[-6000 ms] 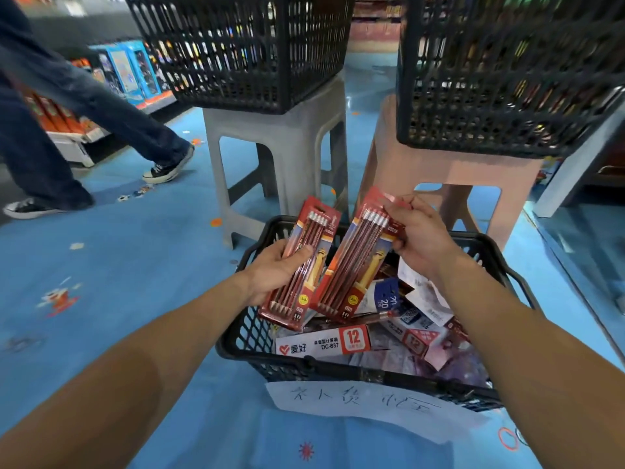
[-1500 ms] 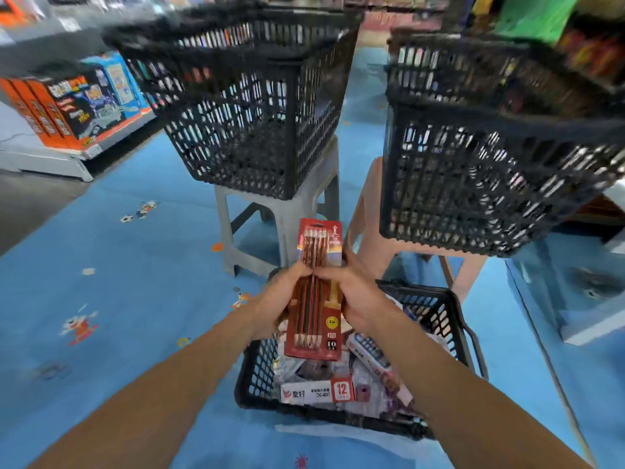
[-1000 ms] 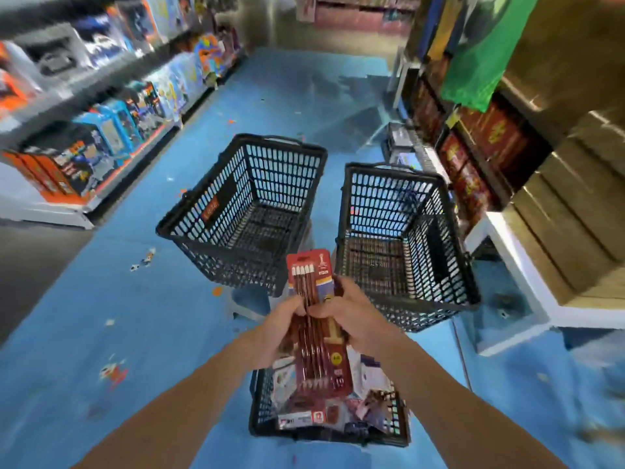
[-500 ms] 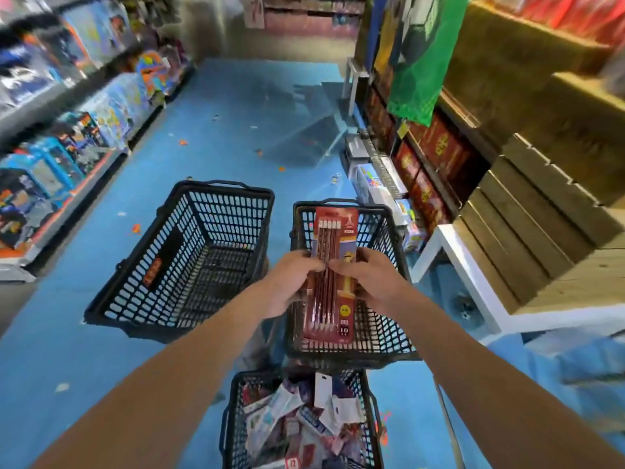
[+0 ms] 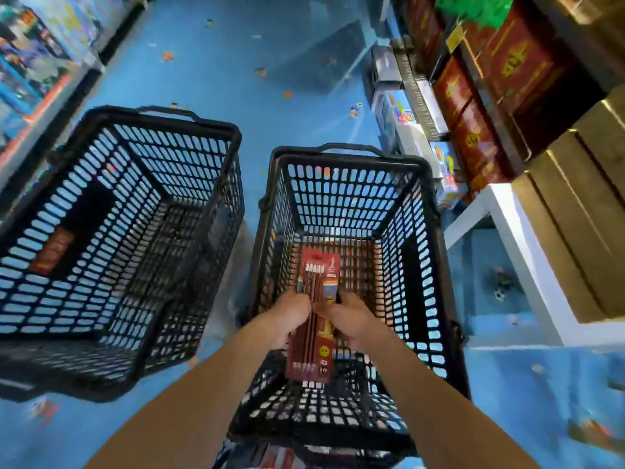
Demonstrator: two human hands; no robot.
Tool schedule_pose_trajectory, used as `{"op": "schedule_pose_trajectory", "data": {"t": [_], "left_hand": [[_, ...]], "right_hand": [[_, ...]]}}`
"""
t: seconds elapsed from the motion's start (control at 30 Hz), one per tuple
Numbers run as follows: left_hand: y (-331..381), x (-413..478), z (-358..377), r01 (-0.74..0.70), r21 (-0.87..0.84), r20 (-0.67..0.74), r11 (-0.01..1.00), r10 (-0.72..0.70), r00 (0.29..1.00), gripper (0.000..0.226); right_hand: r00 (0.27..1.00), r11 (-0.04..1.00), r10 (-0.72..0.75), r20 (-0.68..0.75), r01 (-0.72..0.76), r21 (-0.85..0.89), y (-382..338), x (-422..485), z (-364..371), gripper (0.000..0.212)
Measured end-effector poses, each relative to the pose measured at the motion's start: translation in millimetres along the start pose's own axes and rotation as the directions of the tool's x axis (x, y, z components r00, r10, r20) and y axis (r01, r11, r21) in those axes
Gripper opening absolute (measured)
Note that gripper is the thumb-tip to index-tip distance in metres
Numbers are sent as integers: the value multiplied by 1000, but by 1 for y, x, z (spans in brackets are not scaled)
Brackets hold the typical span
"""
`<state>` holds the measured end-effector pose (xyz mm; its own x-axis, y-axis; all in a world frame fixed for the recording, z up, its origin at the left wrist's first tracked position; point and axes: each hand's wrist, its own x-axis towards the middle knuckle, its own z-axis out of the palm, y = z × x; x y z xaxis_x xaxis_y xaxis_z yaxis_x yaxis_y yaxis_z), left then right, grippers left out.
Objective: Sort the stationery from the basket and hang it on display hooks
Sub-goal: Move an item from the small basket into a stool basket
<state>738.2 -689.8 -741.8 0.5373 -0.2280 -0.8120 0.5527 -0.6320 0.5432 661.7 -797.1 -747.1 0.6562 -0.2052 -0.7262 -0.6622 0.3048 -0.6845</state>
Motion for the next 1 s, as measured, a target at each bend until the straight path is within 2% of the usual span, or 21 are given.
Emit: {"op": "schedule_pose_trajectory", "data": {"t": [0.13, 0.27, 0.37, 0.53, 0.63, 0.73, 0.83, 1.0], "left_hand": [[-23, 37, 17, 70, 62, -34, 996, -68, 997, 45], [-31, 52, 25, 97, 81, -101, 992, -89, 991, 44], [-41, 60, 26, 93, 119, -73, 989, -85, 994, 45], [-46, 63, 26, 117, 191, -101, 975, -99, 990, 44], [-46, 63, 26, 106, 195, -71, 975, -94, 993, 32], [-61, 78, 27, 86, 223, -93, 971, -67, 993, 34], [-46, 52, 25, 50, 219, -97, 975, -30, 995, 30], [-21, -1, 18, -79, 252, -120, 965, 112, 987, 29]], "right_hand": [[993, 993, 118, -4, -118, -17, 29, 38, 2, 22], [977, 976, 214, -24, -214, -30, 44, 56, 7, 18], [972, 971, 232, -25, -233, -56, 53, 64, 7, 20], [982, 970, 163, -97, -177, -168, 60, 70, 10, 12], [973, 939, 162, -164, -203, -277, 58, 73, 11, 25], [968, 892, 102, -228, -191, -410, 53, 67, 6, 37], [973, 896, 52, -224, -144, -421, 50, 60, -1, 54], [969, 881, -135, -206, 22, -473, 28, 23, -9, 33]]}}
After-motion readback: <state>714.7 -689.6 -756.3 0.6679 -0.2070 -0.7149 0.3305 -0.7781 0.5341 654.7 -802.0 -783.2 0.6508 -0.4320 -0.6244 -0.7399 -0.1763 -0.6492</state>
